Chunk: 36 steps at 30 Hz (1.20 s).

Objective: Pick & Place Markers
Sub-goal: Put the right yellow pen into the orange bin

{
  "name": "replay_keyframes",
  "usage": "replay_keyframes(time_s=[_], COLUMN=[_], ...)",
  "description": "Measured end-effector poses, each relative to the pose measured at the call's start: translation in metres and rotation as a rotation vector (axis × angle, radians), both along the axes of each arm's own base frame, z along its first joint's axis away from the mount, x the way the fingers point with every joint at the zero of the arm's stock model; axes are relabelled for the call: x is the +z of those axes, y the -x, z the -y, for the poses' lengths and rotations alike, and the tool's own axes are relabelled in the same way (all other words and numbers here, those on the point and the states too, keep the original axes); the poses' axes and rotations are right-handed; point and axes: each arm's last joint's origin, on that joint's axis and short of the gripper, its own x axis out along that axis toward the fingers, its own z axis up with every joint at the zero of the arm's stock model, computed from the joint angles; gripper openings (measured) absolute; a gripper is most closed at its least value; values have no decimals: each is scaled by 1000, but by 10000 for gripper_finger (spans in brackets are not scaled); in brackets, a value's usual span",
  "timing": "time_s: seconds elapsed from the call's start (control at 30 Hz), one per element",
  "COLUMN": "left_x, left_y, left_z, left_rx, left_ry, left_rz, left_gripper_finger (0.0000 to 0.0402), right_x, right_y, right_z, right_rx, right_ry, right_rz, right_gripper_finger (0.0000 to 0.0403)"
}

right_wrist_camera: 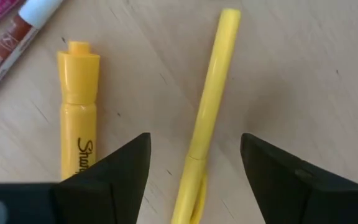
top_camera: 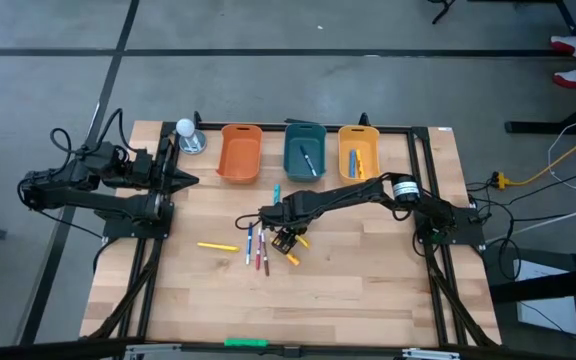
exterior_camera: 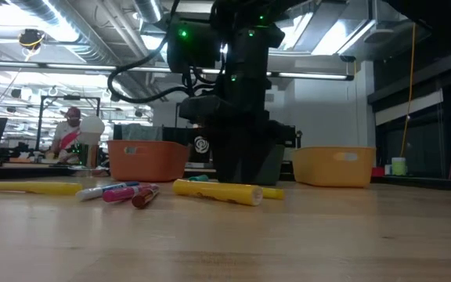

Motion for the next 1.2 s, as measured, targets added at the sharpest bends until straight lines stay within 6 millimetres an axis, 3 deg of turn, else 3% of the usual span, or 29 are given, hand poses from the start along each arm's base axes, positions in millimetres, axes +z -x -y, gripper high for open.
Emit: replay_keyframes(time_s=[0.7,0.87,1.2], left_x=[0,0,0], left_y=[0,0,0], left_z=[0,0,0], left_rx=[0,0,0], left_ry=[0,0,0], left_rz=[0,1,0], left_gripper_finger=[11,11,12], right_x=[-13,-14,-14], right_y=[4,4,4], right_z=[1,2,1], right_rx=[-3,0,25], right_ry=[4,3,-13], right_rz=[-34,-39,-39], right_gripper_finger=[243,200,67])
